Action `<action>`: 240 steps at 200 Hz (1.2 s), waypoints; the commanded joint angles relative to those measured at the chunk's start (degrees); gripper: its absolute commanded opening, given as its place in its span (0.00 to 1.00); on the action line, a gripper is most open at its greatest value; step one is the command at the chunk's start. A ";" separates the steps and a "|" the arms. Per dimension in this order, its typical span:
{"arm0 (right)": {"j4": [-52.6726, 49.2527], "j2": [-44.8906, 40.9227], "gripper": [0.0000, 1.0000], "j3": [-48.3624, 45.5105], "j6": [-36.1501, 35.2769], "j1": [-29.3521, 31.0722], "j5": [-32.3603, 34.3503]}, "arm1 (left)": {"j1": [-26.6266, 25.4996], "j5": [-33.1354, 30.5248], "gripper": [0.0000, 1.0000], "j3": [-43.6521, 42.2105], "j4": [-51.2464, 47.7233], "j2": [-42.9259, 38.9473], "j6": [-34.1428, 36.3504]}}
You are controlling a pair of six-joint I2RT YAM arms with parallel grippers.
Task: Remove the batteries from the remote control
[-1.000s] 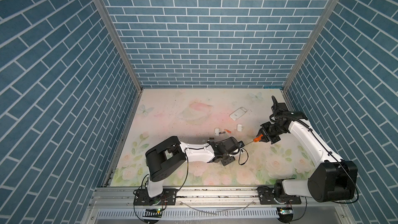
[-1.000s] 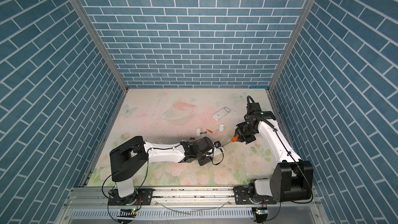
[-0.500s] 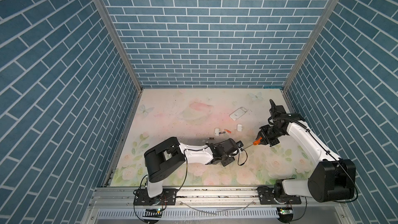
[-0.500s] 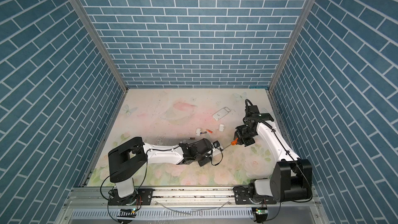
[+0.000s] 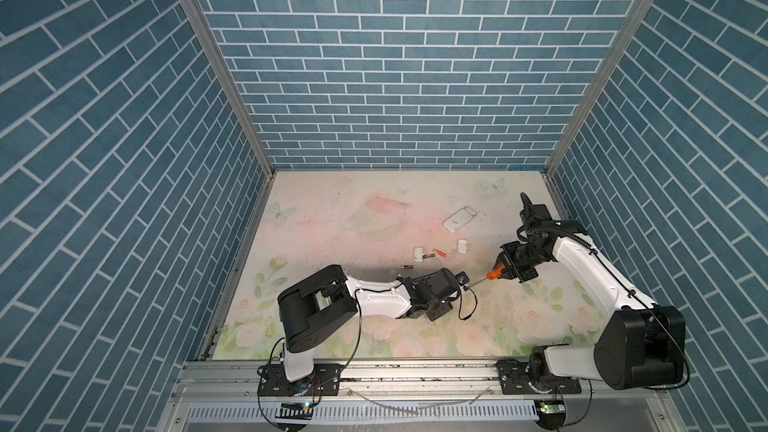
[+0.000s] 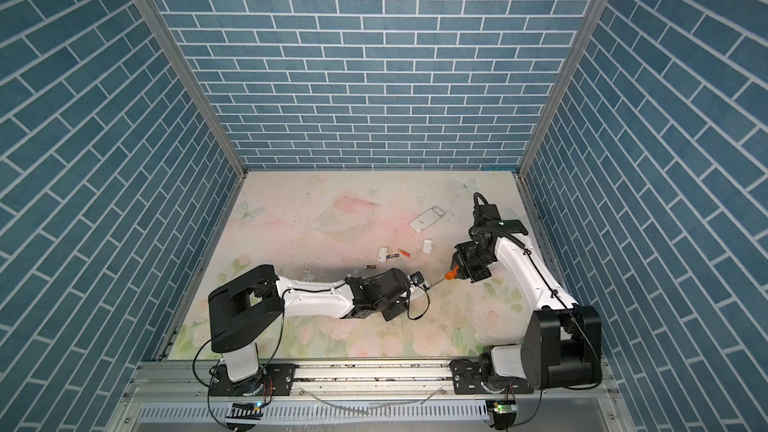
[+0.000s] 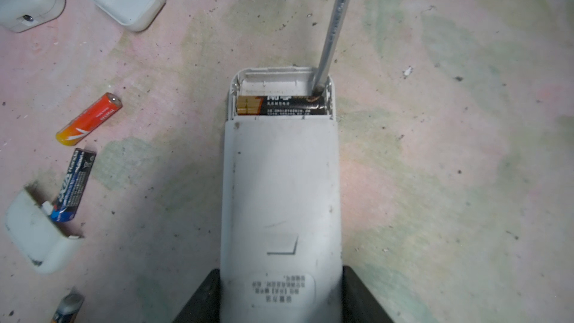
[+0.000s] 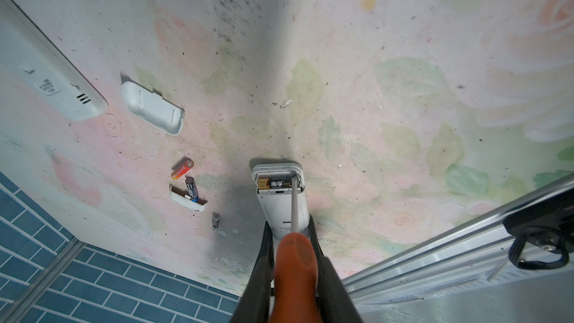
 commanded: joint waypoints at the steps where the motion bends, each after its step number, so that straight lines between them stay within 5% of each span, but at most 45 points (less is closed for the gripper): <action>1: 0.98 2.92 0.00 -2.01 3.14 0.67 -1.34 | -0.87 -0.43 0.25 -1.89 -7.14 5.16 2.59; 240: -4.62 10.25 0.00 9.52 -3.27 -2.74 -1.69 | -0.84 0.08 0.24 -2.24 -7.37 7.16 3.23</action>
